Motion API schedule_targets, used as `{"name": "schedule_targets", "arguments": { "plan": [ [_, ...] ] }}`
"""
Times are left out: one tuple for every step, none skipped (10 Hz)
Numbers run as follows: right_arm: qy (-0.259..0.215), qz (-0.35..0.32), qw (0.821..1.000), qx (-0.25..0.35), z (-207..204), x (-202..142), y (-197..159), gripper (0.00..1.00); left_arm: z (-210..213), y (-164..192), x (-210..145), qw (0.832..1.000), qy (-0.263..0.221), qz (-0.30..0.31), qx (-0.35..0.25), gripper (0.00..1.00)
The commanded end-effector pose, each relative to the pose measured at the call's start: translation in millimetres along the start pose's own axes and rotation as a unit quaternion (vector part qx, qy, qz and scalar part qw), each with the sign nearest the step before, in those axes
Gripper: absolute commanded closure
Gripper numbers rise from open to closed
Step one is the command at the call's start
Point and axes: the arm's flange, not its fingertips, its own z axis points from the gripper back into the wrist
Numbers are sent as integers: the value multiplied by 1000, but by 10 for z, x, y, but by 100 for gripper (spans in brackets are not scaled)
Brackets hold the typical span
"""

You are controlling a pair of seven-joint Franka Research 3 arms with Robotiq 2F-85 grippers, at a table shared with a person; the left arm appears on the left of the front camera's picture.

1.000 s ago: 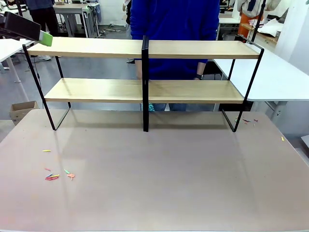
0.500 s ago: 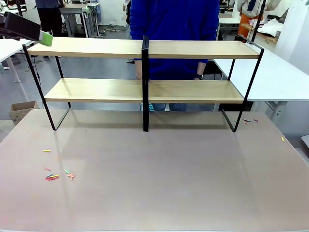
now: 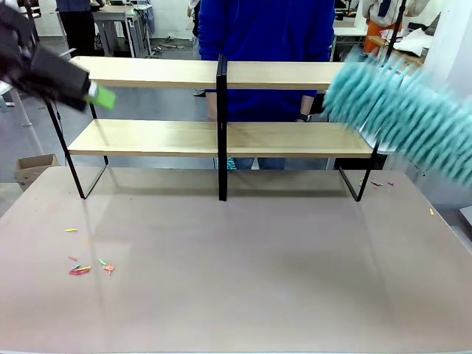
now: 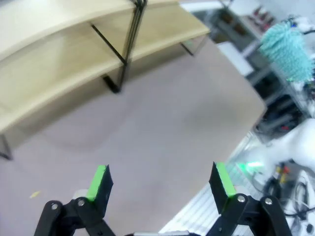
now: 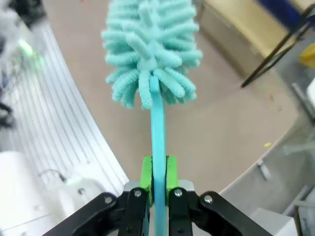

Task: Clean the shelves.
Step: Place the Duster on the table.

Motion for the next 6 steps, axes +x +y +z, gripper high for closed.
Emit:
{"name": "schedule_targets", "arguments": {
  "plan": [
    [26,33,999,1,-1227,-145,41,88,-54,943,-562,939,66,171,-292,0],
    [47,59,997,-9,-1512,-93,43,88,-150,1232,-893,921,37,208,-326,0],
    [82,92,992,-22,-1712,-27,41,88,-240,1433,-1160,906,26,244,-346,0],
    [93,124,988,-10,-1894,34,27,88,-352,1631,-1420,891,4,279,-358,0],
    [94,133,987,4,-2050,58,2,88,-412,1732,-1533,878,-20,300,-372,0],
    [96,142,985,3,-2241,43,-21,88,-469,1768,-1554,876,-16,313,-366,0]
  ]
}}
